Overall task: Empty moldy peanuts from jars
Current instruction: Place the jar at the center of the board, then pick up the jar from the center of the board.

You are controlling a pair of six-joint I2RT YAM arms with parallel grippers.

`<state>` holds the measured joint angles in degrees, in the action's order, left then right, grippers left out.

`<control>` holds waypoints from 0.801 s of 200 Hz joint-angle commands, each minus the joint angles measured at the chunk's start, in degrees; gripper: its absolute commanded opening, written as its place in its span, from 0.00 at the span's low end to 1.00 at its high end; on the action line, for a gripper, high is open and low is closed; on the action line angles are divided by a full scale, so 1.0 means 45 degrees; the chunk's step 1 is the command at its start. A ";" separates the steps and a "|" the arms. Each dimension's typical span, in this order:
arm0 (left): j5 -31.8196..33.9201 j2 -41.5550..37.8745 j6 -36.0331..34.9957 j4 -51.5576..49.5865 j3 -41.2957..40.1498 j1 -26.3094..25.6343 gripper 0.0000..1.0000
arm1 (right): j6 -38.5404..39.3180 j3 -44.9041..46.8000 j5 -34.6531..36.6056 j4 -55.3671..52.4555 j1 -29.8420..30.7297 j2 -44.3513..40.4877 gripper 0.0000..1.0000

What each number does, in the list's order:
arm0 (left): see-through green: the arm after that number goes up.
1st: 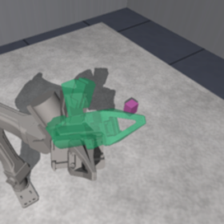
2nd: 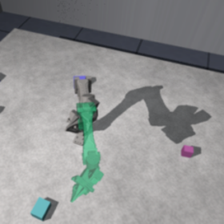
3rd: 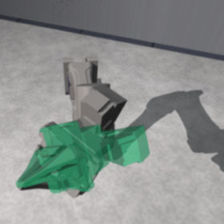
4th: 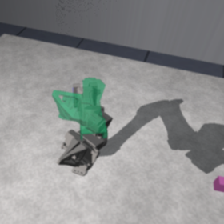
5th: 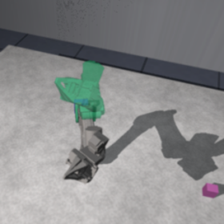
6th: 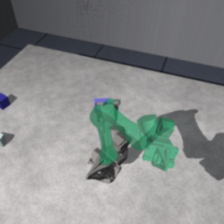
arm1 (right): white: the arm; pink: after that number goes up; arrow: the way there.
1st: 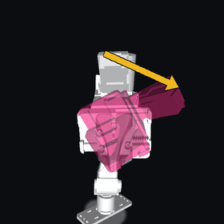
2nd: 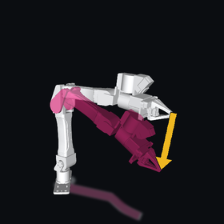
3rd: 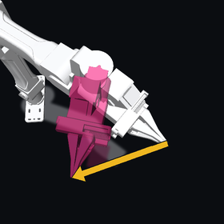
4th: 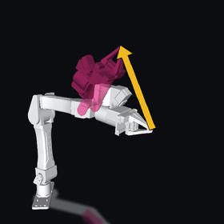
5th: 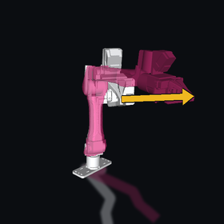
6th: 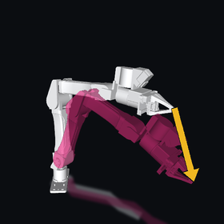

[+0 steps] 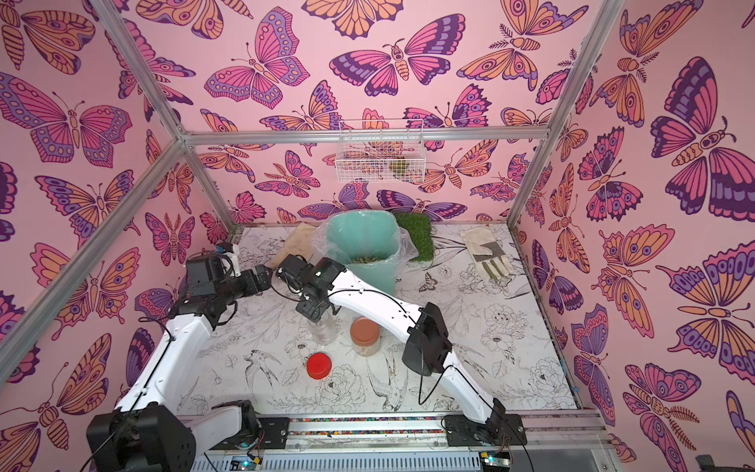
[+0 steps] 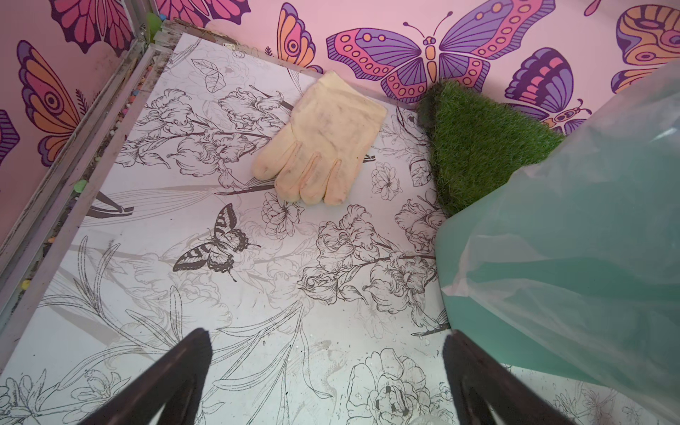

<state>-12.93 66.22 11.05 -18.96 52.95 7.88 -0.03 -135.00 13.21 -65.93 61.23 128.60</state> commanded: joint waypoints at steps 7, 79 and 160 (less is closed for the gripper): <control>-0.0328 -0.0455 -0.0207 -0.0296 0.0245 0.0085 1.00 | -0.0187 0.0993 0.0595 0.0858 0.0031 -0.2010 0.86; -0.1230 -0.0740 -0.0442 -0.0224 0.0264 0.0085 1.00 | -0.0461 0.5819 0.0408 0.0375 0.0043 -0.6507 0.99; -0.2025 -0.0857 -0.0422 -0.0058 0.0031 0.0085 1.00 | -0.2133 1.0217 0.0348 0.0562 0.0033 -0.8139 0.99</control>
<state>-19.81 63.31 10.09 -19.33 53.23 7.92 -6.42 -91.18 14.96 -64.18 61.21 90.74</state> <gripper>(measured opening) 0.999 0.991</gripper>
